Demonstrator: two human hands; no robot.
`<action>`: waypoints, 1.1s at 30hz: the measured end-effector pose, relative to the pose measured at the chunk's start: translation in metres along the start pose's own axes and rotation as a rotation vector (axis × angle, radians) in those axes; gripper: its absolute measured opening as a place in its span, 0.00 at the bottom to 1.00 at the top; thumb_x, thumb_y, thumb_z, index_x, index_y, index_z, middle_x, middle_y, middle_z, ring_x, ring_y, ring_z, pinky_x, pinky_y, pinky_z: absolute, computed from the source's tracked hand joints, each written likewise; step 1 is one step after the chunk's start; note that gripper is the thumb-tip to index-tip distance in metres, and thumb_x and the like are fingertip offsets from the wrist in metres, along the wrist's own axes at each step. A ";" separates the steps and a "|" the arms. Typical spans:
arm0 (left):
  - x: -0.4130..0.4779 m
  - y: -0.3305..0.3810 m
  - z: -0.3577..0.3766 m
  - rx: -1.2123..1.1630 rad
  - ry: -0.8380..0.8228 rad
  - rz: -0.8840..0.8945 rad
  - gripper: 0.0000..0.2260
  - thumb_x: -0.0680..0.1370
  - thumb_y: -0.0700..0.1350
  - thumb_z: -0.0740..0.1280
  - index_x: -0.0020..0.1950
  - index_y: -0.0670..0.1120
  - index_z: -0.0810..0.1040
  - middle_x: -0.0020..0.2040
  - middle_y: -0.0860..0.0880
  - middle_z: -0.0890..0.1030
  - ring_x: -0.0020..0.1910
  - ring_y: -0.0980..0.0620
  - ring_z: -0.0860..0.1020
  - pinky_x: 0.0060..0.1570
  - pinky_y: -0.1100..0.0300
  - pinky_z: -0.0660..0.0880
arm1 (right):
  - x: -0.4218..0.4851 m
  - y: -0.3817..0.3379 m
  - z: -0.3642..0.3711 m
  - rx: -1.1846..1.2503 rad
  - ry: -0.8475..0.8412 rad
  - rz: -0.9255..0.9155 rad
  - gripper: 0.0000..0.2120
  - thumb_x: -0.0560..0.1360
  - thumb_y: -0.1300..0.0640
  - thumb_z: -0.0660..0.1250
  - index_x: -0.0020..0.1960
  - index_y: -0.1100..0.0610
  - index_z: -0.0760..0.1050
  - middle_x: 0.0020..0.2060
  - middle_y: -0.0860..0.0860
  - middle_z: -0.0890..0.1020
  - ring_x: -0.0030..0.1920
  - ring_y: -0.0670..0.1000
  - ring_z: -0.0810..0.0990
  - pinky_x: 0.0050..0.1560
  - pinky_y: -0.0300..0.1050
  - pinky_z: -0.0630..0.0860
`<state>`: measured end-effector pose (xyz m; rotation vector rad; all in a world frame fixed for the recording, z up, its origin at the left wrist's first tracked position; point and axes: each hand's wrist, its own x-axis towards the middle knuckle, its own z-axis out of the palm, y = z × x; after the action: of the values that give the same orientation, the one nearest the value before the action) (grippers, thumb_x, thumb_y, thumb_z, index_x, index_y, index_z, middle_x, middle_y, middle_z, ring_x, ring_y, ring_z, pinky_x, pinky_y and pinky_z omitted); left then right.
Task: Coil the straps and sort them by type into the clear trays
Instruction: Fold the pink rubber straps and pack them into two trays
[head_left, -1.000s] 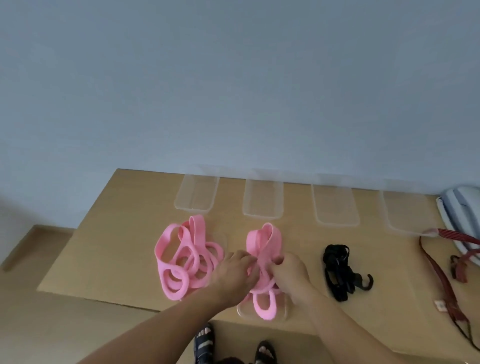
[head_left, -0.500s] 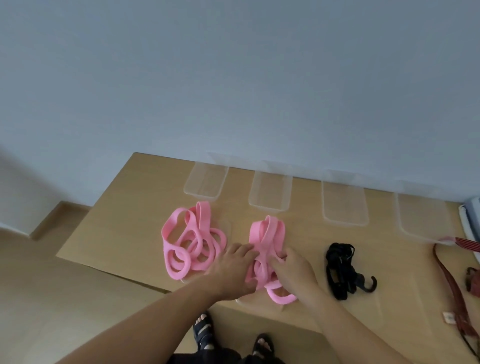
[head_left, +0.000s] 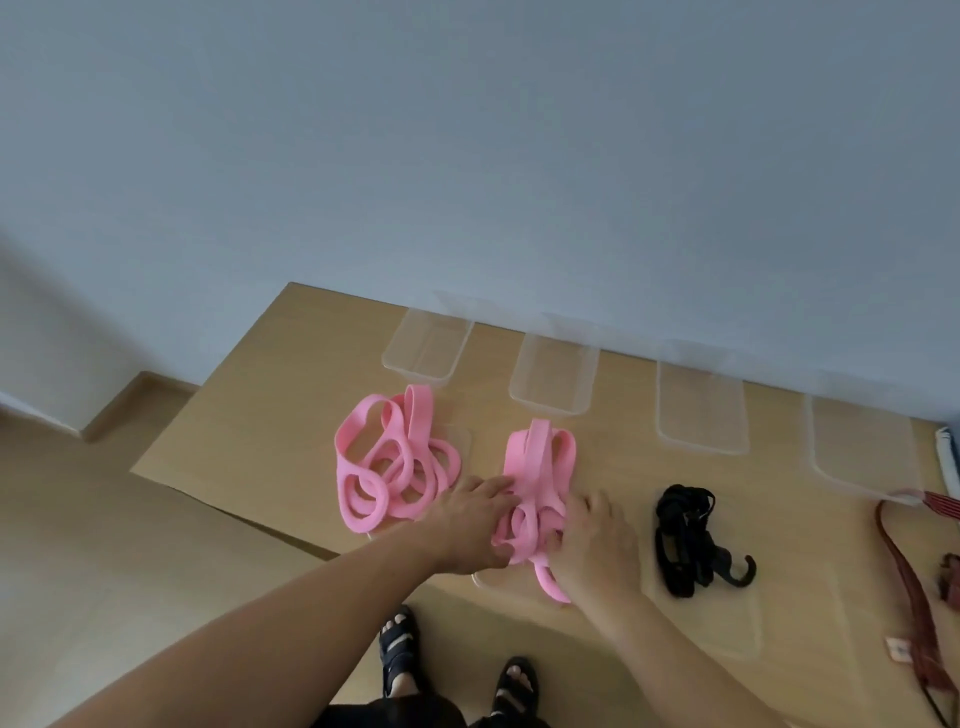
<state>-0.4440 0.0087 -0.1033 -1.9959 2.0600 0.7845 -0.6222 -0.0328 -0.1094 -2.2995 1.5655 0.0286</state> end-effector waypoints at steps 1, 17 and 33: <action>-0.002 0.001 -0.002 -0.002 -0.001 -0.002 0.32 0.76 0.57 0.66 0.78 0.53 0.61 0.80 0.51 0.56 0.76 0.45 0.59 0.72 0.46 0.61 | 0.000 -0.003 -0.001 -0.081 0.021 -0.013 0.15 0.77 0.48 0.59 0.62 0.51 0.68 0.57 0.48 0.74 0.56 0.51 0.73 0.53 0.43 0.71; -0.208 -0.135 -0.061 -0.469 0.560 -0.439 0.26 0.79 0.49 0.67 0.76 0.48 0.66 0.78 0.48 0.62 0.76 0.48 0.59 0.73 0.56 0.54 | -0.016 -0.226 -0.058 -0.197 0.044 -0.479 0.16 0.77 0.52 0.59 0.62 0.56 0.73 0.59 0.54 0.77 0.58 0.57 0.75 0.55 0.50 0.70; -0.613 -0.254 0.147 -0.824 1.005 -1.231 0.24 0.79 0.50 0.67 0.74 0.50 0.69 0.72 0.52 0.70 0.69 0.54 0.68 0.67 0.60 0.64 | -0.241 -0.545 0.079 -0.019 -0.480 -1.200 0.25 0.79 0.42 0.61 0.72 0.50 0.67 0.68 0.45 0.69 0.69 0.45 0.66 0.66 0.42 0.66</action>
<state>-0.1769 0.6259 -0.0052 -3.8421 0.0619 0.3054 -0.2087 0.3837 0.0206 -2.5881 -0.1431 0.2560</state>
